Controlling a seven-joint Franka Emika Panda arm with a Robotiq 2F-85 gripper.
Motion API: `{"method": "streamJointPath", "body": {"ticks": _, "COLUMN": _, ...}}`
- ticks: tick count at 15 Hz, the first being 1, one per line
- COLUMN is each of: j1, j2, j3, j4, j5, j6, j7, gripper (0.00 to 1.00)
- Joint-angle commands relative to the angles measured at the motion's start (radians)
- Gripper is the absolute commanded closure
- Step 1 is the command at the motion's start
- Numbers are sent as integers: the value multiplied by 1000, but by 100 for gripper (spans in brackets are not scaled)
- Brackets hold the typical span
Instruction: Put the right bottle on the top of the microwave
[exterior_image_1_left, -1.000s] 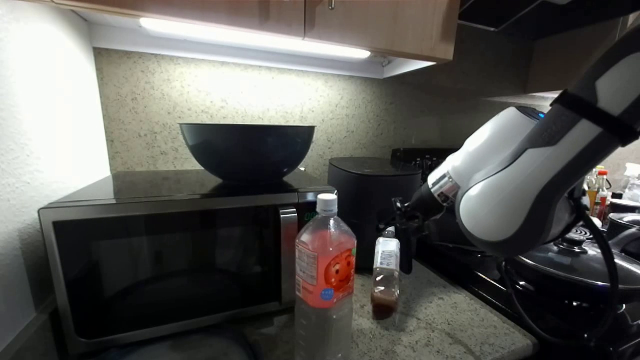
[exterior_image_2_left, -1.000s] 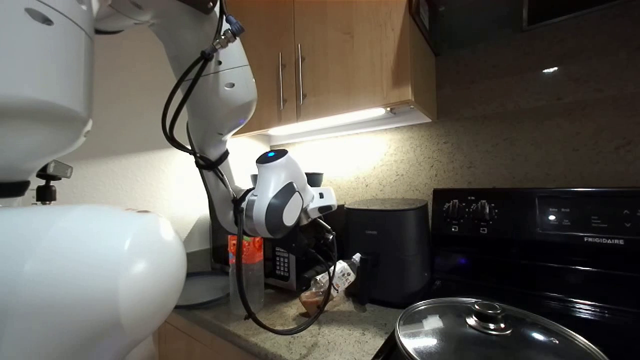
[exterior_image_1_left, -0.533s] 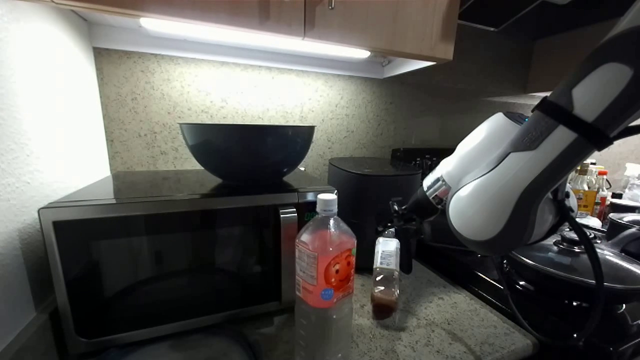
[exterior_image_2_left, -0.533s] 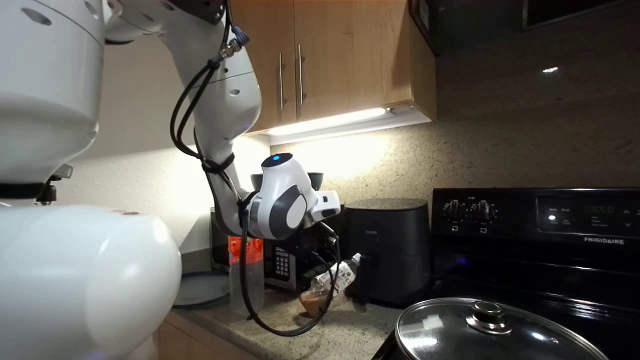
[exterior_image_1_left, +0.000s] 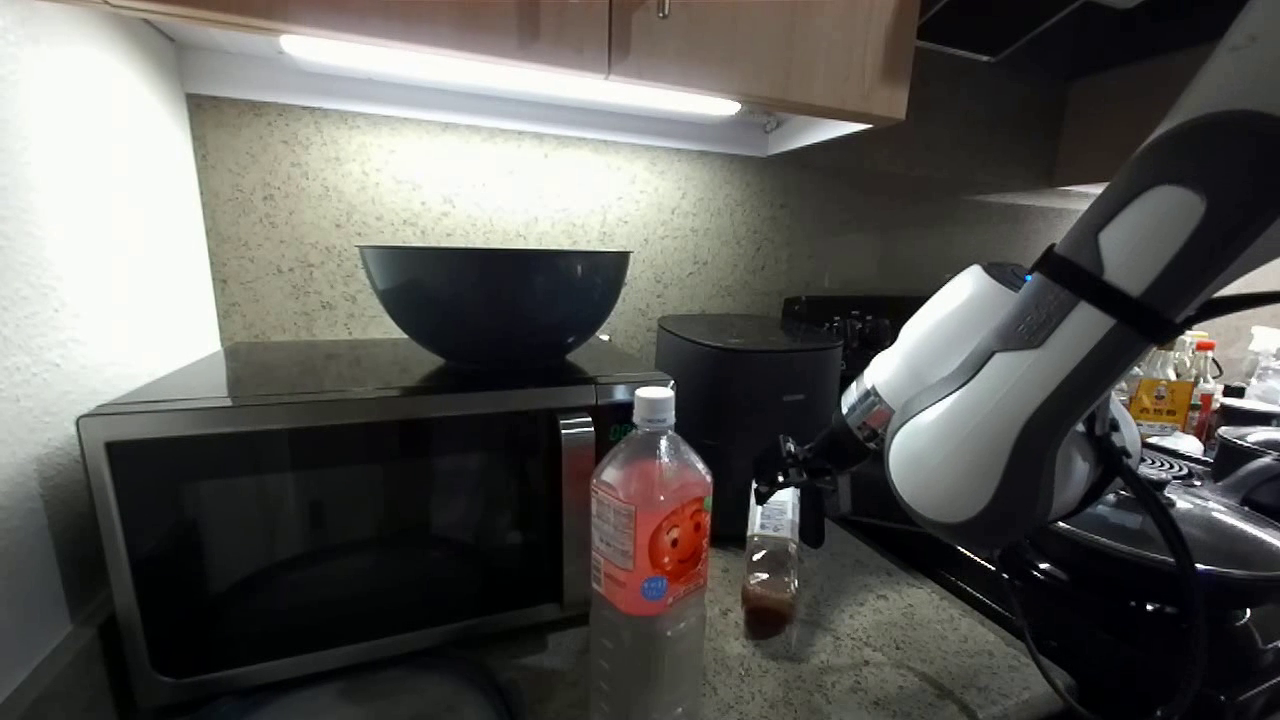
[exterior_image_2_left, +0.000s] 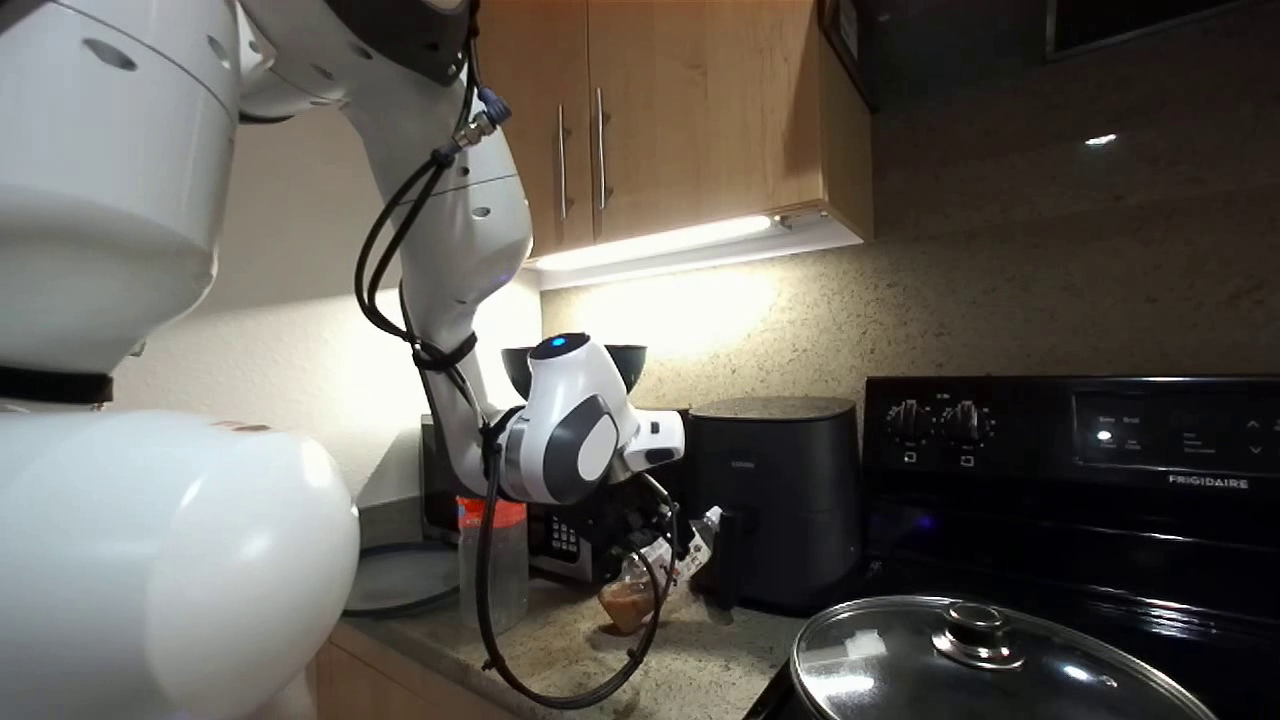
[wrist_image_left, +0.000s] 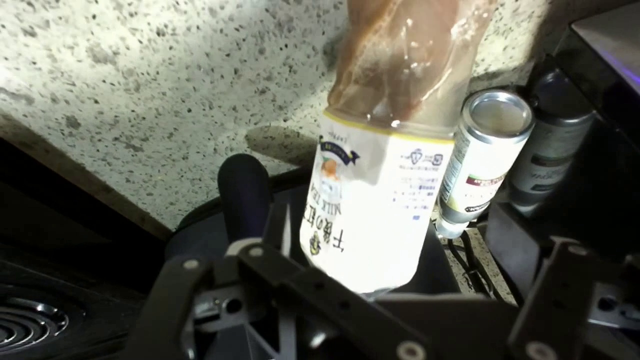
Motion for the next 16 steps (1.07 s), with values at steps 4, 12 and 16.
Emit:
{"method": "streamJointPath", "body": {"ticks": 4, "j1": -30, "j2": 36, "j3": 31, "j4": 30, "j5": -14, "j6": 2, "j7": 12, "gripper": 0}}
{"method": "streamJointPath", "body": {"ticks": 12, "j1": -181, "j2": 94, "j3": 215, "j4": 86, "j5": -5, "j6": 56, "j7": 22, "gripper": 0}}
{"method": "streamJointPath", "body": {"ticks": 16, "j1": -196, "j2": 118, "j3": 212, "j4": 100, "j5": 19, "j6": 20, "j7": 15, "gripper": 0}}
